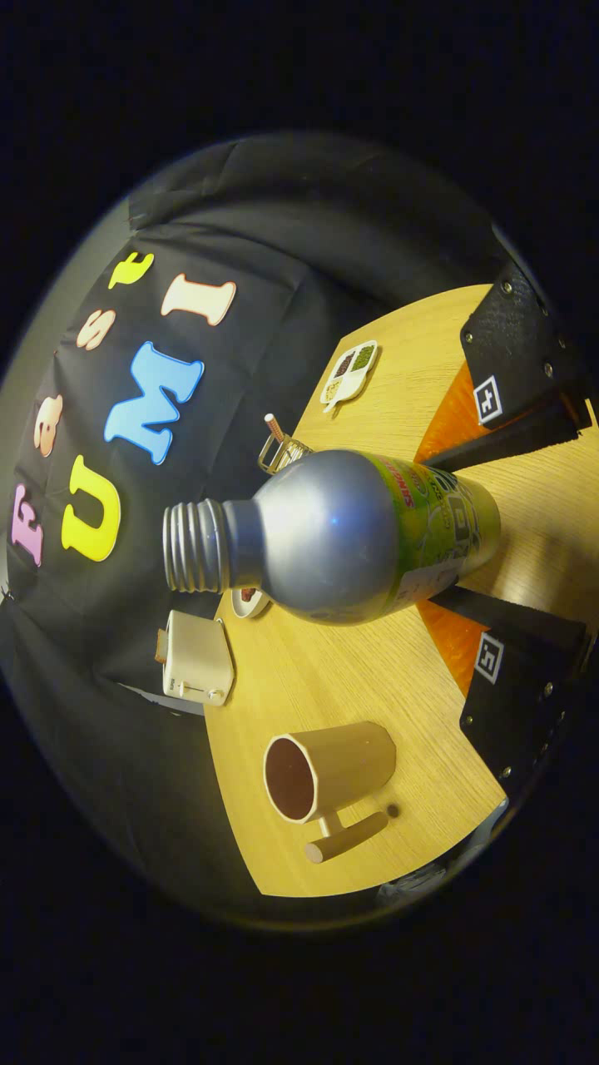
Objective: Take the bottle from table, then pour the juice into the cup, finally place the bottle on the coaster
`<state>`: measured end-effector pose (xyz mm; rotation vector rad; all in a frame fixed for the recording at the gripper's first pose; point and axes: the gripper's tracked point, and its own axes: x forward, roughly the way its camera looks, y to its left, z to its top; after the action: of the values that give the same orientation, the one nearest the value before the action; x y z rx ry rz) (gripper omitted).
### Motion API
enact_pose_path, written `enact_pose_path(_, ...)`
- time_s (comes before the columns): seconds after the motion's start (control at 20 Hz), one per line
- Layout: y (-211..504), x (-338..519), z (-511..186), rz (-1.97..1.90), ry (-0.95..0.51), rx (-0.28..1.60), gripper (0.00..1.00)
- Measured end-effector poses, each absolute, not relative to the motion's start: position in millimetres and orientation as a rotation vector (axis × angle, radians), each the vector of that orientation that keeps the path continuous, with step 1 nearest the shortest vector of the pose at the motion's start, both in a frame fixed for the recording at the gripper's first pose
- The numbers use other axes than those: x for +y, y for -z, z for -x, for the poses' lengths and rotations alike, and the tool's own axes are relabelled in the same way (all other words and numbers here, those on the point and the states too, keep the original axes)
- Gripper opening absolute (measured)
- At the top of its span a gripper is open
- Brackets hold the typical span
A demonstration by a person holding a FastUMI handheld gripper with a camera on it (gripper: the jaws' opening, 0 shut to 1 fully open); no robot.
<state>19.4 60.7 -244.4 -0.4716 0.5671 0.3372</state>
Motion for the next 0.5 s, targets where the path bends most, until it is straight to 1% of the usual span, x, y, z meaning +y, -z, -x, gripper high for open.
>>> enact_pose_path(0.5,240.6,87.9,-24.0,0.668,-0.402,0.549,0.76)
